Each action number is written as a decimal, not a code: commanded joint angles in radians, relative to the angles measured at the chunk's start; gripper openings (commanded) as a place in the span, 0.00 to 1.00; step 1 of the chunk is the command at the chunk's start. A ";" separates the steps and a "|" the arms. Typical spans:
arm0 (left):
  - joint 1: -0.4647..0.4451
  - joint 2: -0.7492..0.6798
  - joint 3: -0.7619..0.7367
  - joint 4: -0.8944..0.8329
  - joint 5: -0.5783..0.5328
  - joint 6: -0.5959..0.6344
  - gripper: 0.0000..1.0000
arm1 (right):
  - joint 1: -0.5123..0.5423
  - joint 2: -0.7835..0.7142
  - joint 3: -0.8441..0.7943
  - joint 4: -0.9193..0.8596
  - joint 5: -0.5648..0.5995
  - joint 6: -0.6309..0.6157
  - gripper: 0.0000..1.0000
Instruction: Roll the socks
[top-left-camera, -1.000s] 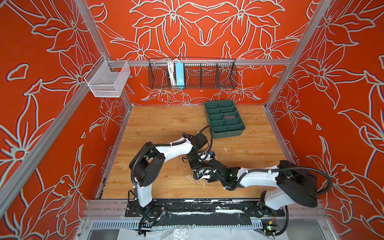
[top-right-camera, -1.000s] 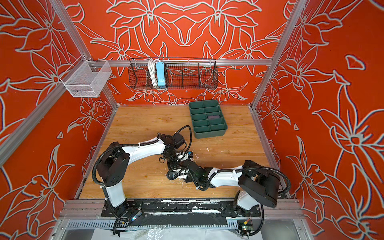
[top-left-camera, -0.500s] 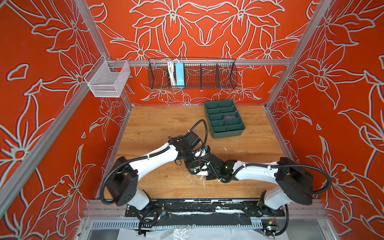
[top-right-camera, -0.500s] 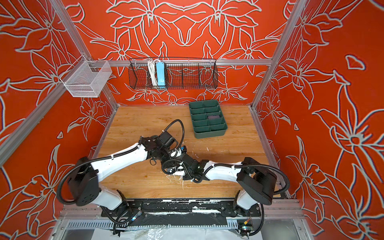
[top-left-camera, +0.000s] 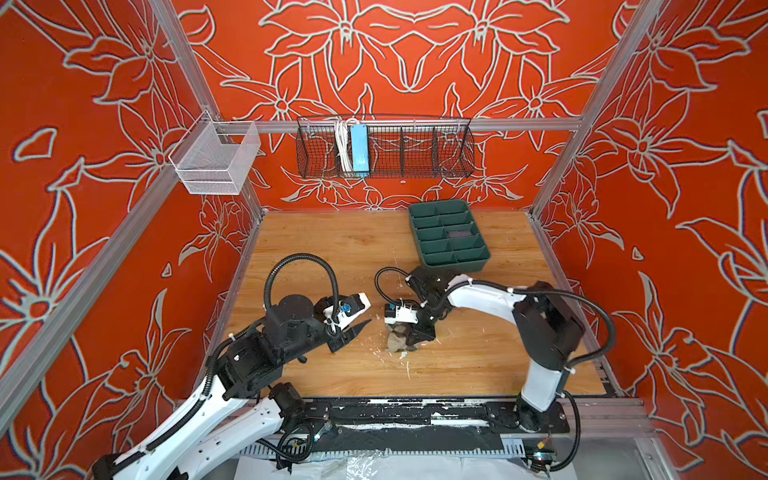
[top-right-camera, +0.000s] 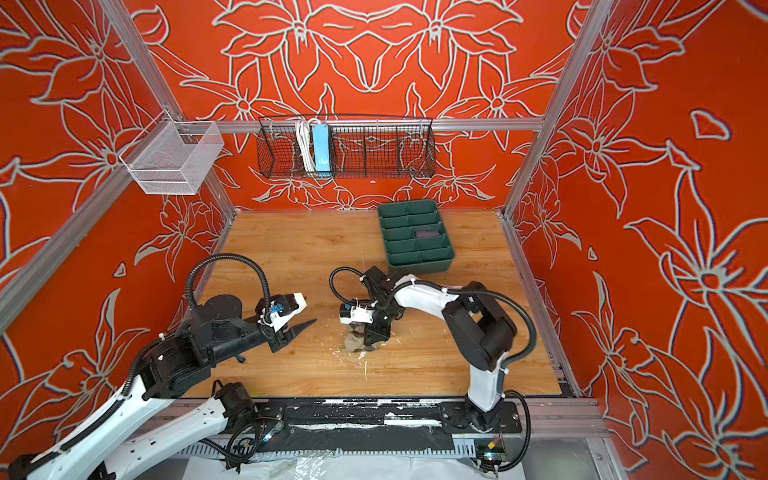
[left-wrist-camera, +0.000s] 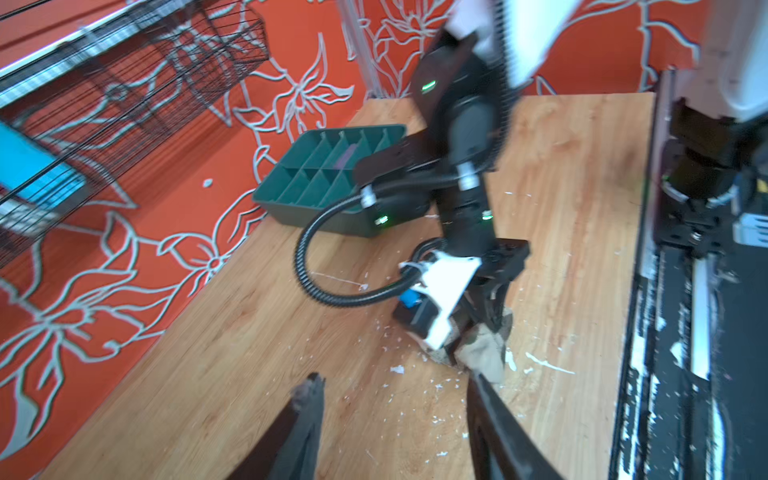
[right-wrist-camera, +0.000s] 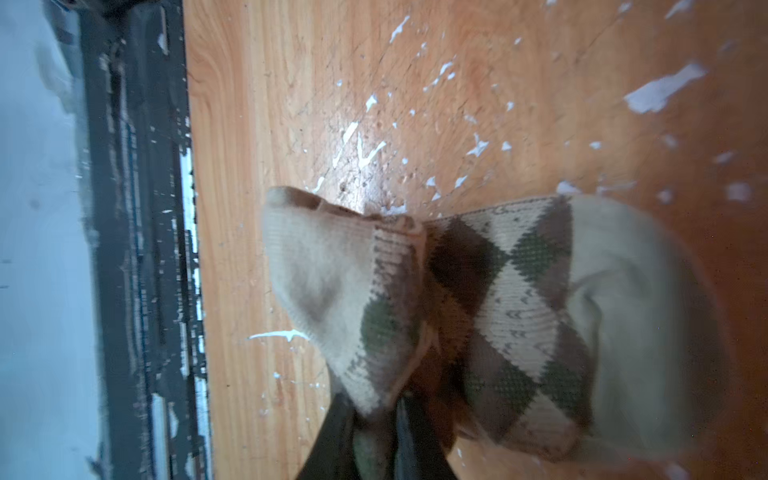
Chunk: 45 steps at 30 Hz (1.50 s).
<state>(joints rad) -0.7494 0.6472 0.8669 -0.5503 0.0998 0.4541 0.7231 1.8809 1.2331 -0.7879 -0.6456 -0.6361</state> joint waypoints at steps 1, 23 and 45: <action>-0.066 0.097 -0.033 -0.056 -0.011 0.054 0.53 | -0.034 0.089 0.078 -0.214 -0.141 -0.051 0.17; -0.434 0.918 -0.167 0.466 -0.660 0.204 0.49 | -0.086 0.128 0.136 -0.265 -0.140 -0.104 0.18; -0.357 1.069 0.087 -0.049 -0.270 0.069 0.02 | -0.386 -0.828 -0.392 0.660 0.348 0.482 0.54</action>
<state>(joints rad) -1.1133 1.6581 0.9089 -0.3798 -0.3866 0.5190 0.3470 1.1805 0.9176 -0.3477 -0.5251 -0.3225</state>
